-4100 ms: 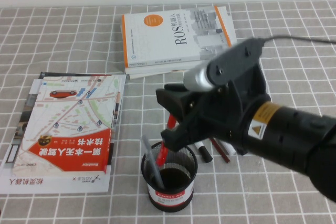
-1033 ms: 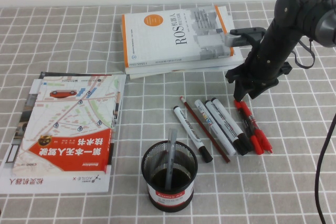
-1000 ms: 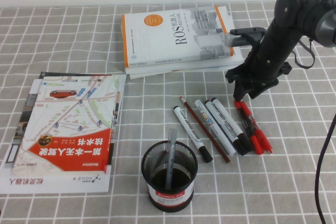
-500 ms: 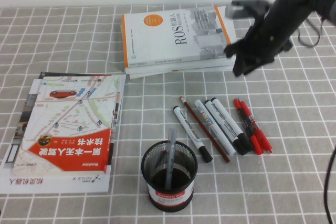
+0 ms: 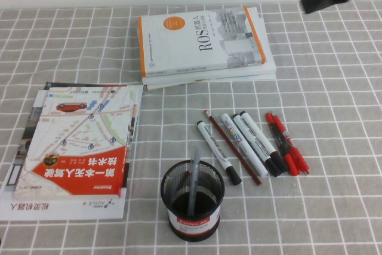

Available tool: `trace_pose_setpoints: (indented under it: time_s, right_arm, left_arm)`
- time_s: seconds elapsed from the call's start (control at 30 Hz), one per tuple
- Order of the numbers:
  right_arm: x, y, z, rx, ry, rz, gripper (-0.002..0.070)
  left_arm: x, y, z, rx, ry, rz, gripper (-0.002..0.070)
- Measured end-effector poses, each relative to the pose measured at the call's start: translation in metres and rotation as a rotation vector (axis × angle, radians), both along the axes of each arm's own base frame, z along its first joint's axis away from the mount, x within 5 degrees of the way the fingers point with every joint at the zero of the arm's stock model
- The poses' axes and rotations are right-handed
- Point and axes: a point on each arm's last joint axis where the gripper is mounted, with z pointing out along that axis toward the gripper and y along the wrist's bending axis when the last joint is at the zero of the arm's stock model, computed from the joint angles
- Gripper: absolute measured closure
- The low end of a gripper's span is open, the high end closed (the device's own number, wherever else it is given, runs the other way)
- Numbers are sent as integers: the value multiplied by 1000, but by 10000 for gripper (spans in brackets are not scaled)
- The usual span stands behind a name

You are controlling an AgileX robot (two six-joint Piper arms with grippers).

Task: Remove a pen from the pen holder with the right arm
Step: 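Take a marker out of the pen holder and lay it on the table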

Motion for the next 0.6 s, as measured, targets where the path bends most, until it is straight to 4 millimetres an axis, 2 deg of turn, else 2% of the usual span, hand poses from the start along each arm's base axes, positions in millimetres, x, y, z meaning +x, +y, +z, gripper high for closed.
trace_pose_setpoints:
  time_s: [0.13,0.2,0.33,0.4,0.5,0.6]
  right_arm:
    - [-51,-17,24,17,-38,-27,671]
    - [-76,-25,28,25,-44,-34,672]
    - [-135,-42,24,51,-67,-39,673]
    - [-156,-49,16,65,-93,-48,676]
    - [-199,-63,3,108,-170,-60,681]
    - [-235,-74,-19,146,-240,-73,682]
  left_arm:
    - [0,0,0,0,0,0,678]
    - [0,0,0,0,0,0,678]
    - [0,0,0,0,0,0,678]
    - [0,0,0,0,0,0,678]
    - [0,0,0,0,0,0,678]
    - [0,0,0,0,0,0,678]
